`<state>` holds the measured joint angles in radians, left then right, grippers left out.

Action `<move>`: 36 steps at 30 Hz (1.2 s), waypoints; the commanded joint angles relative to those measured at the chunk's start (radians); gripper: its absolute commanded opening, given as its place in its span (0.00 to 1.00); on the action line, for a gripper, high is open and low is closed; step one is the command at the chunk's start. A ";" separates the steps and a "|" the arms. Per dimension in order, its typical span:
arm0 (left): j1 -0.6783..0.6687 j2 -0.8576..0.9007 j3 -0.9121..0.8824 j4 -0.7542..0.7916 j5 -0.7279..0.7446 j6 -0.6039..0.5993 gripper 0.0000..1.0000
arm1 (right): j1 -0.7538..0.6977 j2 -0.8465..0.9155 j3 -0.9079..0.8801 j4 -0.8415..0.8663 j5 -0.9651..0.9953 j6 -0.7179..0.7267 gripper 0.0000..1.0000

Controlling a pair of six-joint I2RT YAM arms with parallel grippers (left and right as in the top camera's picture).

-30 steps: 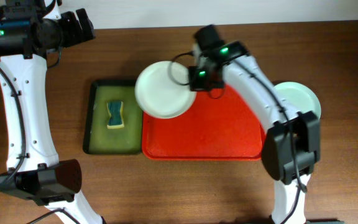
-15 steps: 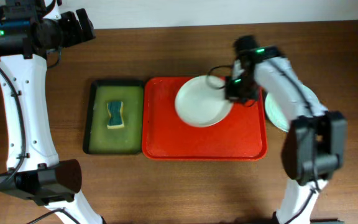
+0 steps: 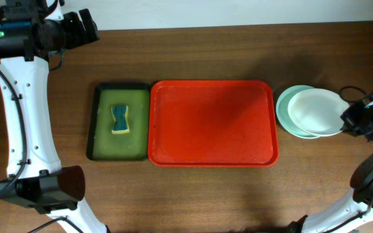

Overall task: Clean dirty plates on tray and stack at the side
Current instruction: 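Lift the white plate with right gripper and carry it right, then set the white plate onto the plate stack and release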

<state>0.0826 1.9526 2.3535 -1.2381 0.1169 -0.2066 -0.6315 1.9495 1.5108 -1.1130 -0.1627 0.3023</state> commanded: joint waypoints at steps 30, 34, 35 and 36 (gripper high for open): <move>-0.001 0.005 0.000 0.002 0.007 -0.010 0.99 | 0.932 -0.006 -0.034 0.187 0.250 -0.228 0.99; -0.001 0.005 0.000 0.002 0.007 -0.010 1.00 | 0.932 -0.006 -0.034 0.187 0.249 -0.228 0.99; -0.001 0.005 0.000 0.002 0.007 -0.010 0.99 | 0.932 -0.006 -0.034 0.187 0.249 -0.228 0.99; -0.001 0.005 0.000 0.002 0.007 -0.010 0.99 | 0.932 -0.006 -0.034 0.187 0.249 -0.228 0.99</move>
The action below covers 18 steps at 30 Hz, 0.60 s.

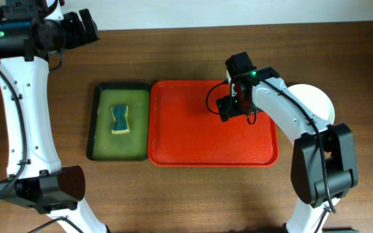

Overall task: Clean dirty plates on tray and stack at the side
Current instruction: 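Set the white plate onto the plate stack and release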

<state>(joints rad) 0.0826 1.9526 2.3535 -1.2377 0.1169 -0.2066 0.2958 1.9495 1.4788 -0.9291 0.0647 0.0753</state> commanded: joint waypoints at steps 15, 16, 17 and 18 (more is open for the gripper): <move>-0.001 0.005 0.000 0.002 0.007 -0.010 0.99 | 0.005 -0.138 -0.002 0.003 0.022 -0.001 0.99; -0.001 0.005 0.000 0.002 0.007 -0.010 0.99 | 0.005 -0.194 -0.002 0.003 0.022 -0.001 0.99; -0.001 0.005 0.000 0.002 0.007 -0.010 0.99 | 0.005 -0.277 -0.002 0.003 0.022 -0.001 0.99; -0.001 0.005 0.000 0.002 0.007 -0.010 0.99 | 0.005 -0.352 -0.002 0.003 0.023 -0.001 0.99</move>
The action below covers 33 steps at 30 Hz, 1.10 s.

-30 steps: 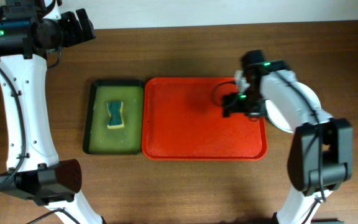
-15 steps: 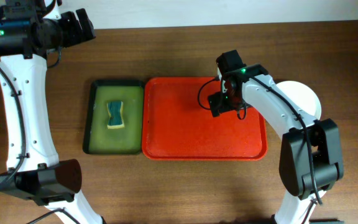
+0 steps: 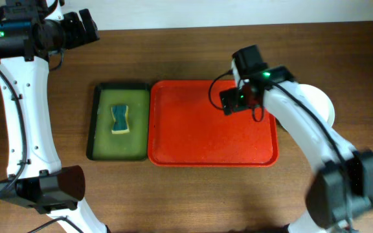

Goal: Clean dirty plates on tray and stack at the side

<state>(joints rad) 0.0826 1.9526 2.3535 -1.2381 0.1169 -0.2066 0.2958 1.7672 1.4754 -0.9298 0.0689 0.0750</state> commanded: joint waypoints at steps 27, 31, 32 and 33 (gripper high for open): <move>-0.001 0.005 0.000 0.002 0.007 -0.010 0.99 | -0.265 -1.763 -1.323 1.251 -0.082 -0.093 0.99; -0.001 0.005 0.000 0.002 0.007 -0.010 0.99 | -0.264 -1.763 -1.434 1.189 -0.085 -0.093 0.99; -0.001 0.005 0.000 0.002 0.007 -0.010 0.99 | -0.264 -1.763 -1.451 1.164 -0.095 -0.093 0.99; -0.001 0.005 0.000 0.002 0.007 -0.010 0.99 | -0.264 -1.763 -1.469 1.126 -0.112 -0.093 0.99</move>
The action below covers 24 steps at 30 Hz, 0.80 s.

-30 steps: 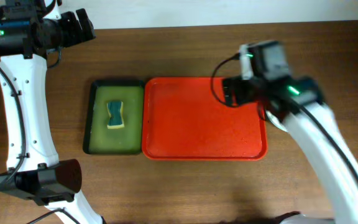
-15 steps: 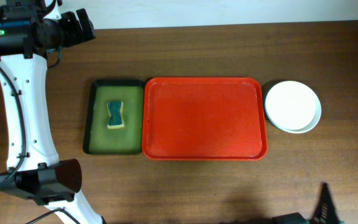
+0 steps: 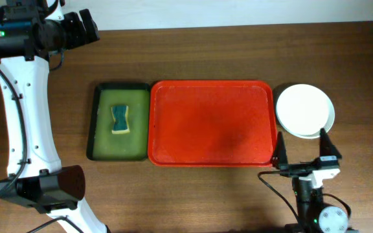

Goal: Clean dirty plates on tray and stack at the side

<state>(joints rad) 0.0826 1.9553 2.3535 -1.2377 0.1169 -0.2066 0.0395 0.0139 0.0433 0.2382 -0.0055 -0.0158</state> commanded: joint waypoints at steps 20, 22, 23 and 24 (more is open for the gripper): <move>-0.001 0.002 0.000 0.002 0.007 -0.010 0.99 | -0.007 -0.010 -0.038 -0.312 -0.063 -0.003 0.99; -0.001 0.002 0.000 0.002 0.007 -0.010 0.99 | -0.007 -0.010 -0.038 -0.312 -0.063 -0.003 0.99; -0.001 0.003 0.000 0.002 0.007 -0.010 0.99 | -0.007 -0.010 -0.038 -0.312 -0.063 -0.003 0.99; -0.001 0.009 0.000 0.002 0.007 -0.010 0.99 | -0.007 -0.010 -0.038 -0.313 -0.063 -0.003 0.99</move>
<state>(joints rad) 0.0826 1.9553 2.3535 -1.2377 0.1173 -0.2066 0.0387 0.0120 0.0109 -0.0708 -0.0479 -0.0166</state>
